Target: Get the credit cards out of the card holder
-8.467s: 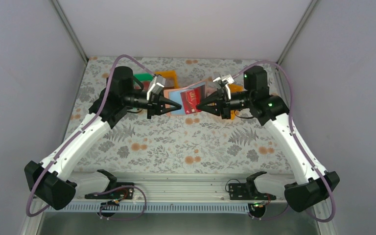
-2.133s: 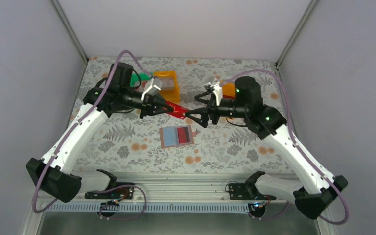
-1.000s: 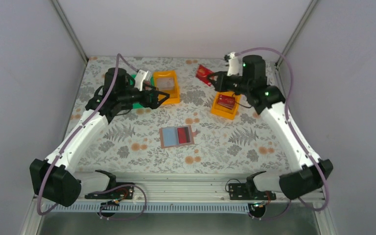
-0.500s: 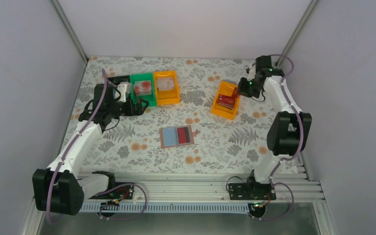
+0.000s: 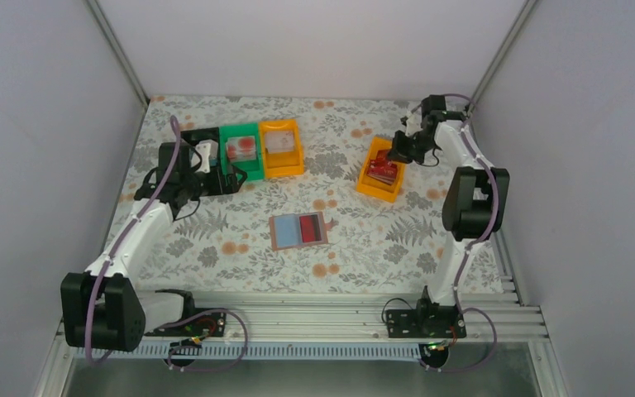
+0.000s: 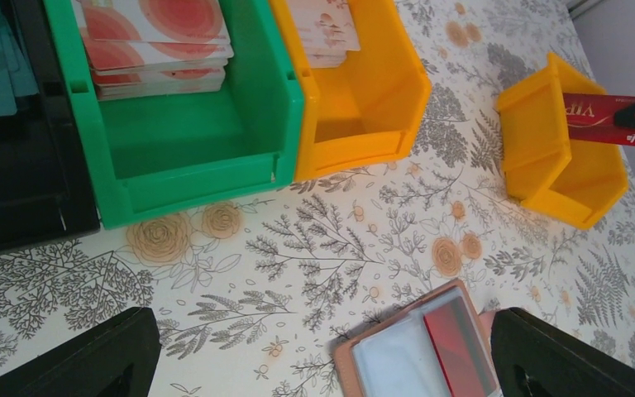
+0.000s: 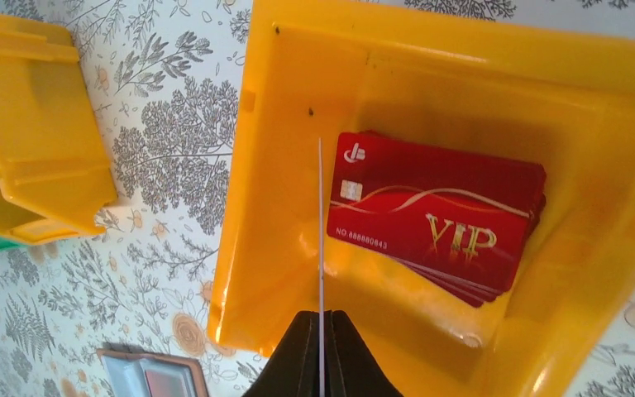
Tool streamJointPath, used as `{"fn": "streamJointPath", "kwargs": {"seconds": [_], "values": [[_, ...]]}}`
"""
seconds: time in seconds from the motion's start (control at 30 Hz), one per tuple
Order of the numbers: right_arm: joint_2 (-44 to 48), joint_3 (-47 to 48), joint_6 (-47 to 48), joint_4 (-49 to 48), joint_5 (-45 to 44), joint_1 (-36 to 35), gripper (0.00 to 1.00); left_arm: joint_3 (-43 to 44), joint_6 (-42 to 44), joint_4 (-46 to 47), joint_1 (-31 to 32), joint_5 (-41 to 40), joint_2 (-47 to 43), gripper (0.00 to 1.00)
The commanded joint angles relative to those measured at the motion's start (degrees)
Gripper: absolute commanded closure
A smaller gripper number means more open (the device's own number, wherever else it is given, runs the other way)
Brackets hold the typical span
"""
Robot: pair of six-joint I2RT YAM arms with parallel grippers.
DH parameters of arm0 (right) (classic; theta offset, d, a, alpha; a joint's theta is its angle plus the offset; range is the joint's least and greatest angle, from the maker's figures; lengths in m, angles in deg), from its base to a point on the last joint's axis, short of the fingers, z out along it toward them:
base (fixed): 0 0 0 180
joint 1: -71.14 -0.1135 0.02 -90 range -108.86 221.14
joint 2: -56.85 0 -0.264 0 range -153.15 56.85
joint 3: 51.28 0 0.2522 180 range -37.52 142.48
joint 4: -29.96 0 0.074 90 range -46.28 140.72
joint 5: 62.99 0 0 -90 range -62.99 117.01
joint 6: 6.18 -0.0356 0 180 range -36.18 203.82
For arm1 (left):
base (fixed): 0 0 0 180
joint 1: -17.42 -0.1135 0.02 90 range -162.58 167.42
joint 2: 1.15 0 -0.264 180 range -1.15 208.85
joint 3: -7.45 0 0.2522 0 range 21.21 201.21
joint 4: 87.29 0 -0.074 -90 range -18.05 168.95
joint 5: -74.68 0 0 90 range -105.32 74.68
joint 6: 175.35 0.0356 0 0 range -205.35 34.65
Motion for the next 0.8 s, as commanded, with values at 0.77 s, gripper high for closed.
{"fn": "streamJointPath", "kwargs": {"seconds": [0.77], "values": [[-10.87, 12.20, 3.09, 8.61, 1.01, -1.62, 0.96, -0.13, -0.23, 1.99, -0.65, 0.46, 3.03, 0.00]]}}
